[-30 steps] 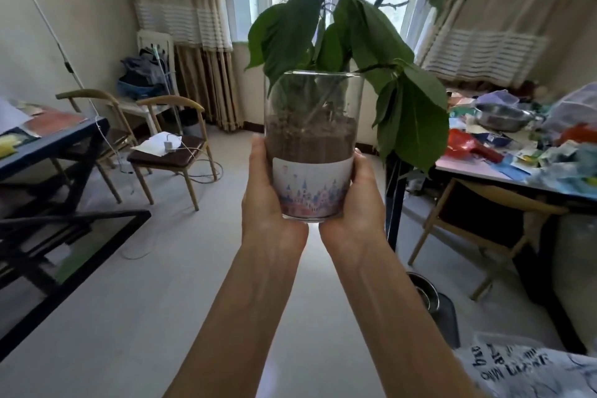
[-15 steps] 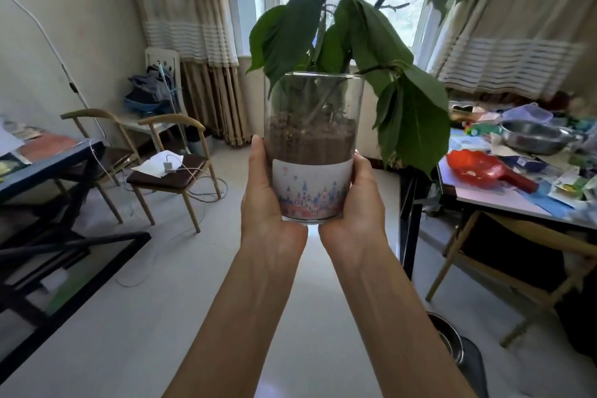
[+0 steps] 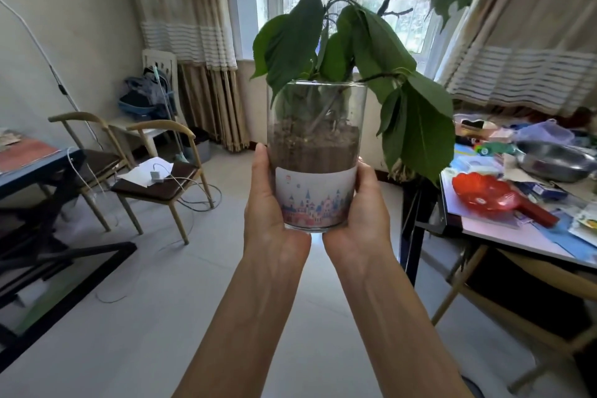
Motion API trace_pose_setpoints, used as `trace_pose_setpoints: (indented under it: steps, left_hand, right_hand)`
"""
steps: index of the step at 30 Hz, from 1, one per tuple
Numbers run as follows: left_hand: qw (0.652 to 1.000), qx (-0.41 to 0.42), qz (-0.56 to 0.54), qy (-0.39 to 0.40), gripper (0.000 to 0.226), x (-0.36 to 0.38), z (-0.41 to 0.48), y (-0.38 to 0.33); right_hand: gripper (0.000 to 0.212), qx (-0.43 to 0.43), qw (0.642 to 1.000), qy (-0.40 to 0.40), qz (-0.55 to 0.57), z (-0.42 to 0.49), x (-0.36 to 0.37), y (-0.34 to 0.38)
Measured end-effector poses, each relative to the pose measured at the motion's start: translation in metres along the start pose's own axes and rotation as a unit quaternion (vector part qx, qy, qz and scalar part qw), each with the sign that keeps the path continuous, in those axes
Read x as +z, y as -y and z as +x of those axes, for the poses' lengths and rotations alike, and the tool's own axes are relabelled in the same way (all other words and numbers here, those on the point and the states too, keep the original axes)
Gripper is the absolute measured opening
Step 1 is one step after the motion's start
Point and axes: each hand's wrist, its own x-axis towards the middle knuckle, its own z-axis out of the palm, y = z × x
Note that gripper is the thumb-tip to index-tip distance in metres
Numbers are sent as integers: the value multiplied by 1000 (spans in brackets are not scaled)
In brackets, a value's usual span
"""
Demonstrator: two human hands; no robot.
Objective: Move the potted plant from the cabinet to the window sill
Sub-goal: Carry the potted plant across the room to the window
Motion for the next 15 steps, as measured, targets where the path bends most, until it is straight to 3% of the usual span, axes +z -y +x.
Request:
trace_pose_setpoints:
  steps: [15]
  left_hand:
    - [998, -22, -12, 50, 42, 12, 114, -42]
  right_hand:
    - [38, -11, 1000, -10, -3, 99, 55, -7]
